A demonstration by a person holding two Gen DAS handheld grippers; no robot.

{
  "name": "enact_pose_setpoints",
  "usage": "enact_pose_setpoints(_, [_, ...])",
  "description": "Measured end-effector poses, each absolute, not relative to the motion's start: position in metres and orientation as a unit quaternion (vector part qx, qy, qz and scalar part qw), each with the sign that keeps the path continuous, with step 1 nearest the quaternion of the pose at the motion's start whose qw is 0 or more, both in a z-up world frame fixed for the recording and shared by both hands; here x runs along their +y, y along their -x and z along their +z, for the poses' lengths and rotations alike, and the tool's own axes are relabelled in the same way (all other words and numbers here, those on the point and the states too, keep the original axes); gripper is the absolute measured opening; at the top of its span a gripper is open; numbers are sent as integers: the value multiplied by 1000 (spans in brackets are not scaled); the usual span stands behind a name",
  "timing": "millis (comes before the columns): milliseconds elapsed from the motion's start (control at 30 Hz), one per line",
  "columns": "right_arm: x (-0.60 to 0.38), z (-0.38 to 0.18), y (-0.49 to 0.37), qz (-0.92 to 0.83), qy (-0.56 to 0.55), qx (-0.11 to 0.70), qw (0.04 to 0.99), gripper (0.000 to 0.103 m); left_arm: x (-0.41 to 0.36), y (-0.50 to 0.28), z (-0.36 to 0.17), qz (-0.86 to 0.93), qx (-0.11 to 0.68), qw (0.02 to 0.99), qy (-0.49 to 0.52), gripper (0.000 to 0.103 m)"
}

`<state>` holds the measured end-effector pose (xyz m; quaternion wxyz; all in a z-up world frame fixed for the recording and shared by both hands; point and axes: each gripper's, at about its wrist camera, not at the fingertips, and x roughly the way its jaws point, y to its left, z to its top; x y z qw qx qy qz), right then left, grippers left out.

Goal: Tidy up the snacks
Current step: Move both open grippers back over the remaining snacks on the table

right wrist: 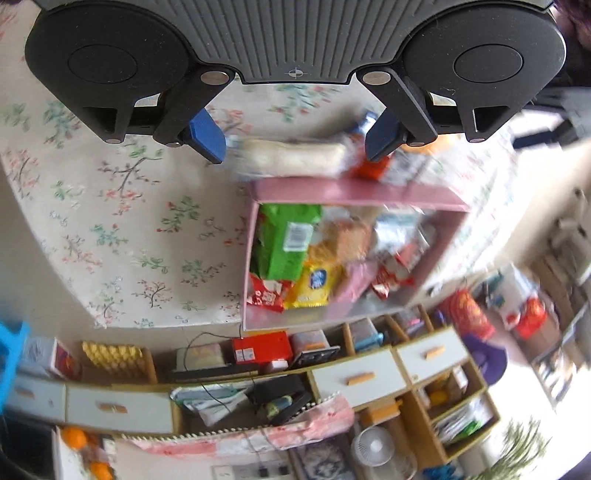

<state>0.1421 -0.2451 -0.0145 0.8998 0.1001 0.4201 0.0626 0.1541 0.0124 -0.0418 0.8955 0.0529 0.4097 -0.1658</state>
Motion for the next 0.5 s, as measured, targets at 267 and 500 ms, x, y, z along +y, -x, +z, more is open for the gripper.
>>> enact_pose_setpoints(267, [-249,-42,-141,102,-14,426,899,85,4,-161,-69,-209,400,885,-110,102])
enact_pose_setpoints(500, [-242,-62,-154,110,50,429,895,85,-9,-162,-73,-237,388,883,-117,93])
